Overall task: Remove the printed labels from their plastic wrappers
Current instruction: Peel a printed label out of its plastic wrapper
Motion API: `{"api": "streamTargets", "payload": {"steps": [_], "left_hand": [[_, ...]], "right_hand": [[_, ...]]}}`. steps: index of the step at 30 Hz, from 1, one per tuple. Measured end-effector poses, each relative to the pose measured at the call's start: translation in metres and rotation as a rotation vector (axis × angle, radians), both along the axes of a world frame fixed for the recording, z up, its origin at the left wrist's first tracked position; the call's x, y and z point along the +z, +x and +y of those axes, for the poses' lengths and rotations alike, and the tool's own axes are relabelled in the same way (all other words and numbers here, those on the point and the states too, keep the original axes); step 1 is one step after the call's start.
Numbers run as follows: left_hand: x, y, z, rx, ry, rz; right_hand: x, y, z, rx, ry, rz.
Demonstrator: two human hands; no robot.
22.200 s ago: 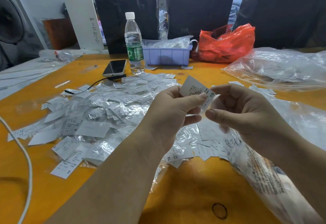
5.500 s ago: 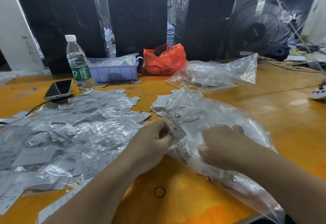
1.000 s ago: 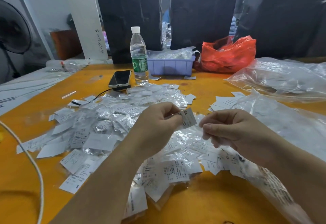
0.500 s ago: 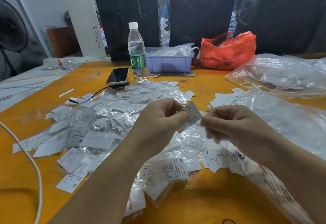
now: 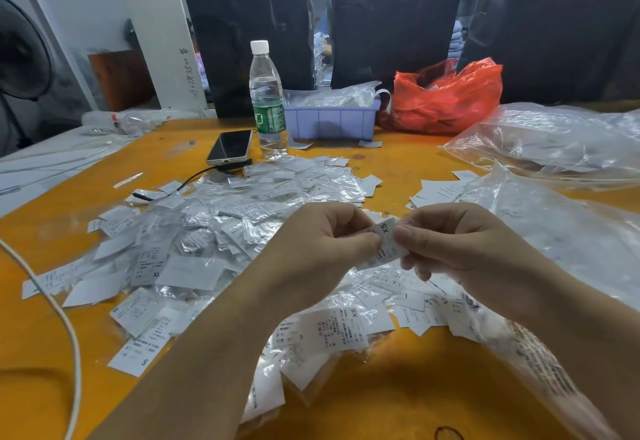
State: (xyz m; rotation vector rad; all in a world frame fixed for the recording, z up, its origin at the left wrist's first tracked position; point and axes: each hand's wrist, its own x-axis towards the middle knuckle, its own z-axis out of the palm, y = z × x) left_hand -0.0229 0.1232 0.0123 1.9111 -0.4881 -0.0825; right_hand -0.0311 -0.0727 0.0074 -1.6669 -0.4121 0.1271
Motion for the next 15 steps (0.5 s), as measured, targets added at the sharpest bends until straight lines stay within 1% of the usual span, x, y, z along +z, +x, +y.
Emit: {"api": "streamTargets", "payload": {"steps": [3,8,15], "left_hand": [[0.0007,-0.0006,0.0003,-0.014,0.032,-0.016],[0.0011,-0.0019,0.0016,-0.019,0.084,0.015],[0.0027,-0.0024,-0.0008,-0.038,0.14,0.028]], "right_hand": [[-0.0001,-0.0018,0.0001,-0.001,-0.006,-0.01],[0.0029,-0.0046,0.0023,-0.025,0.023,-0.033],[0.0044,-0.0063,0.0042,-0.07,0.014,-0.043]]}}
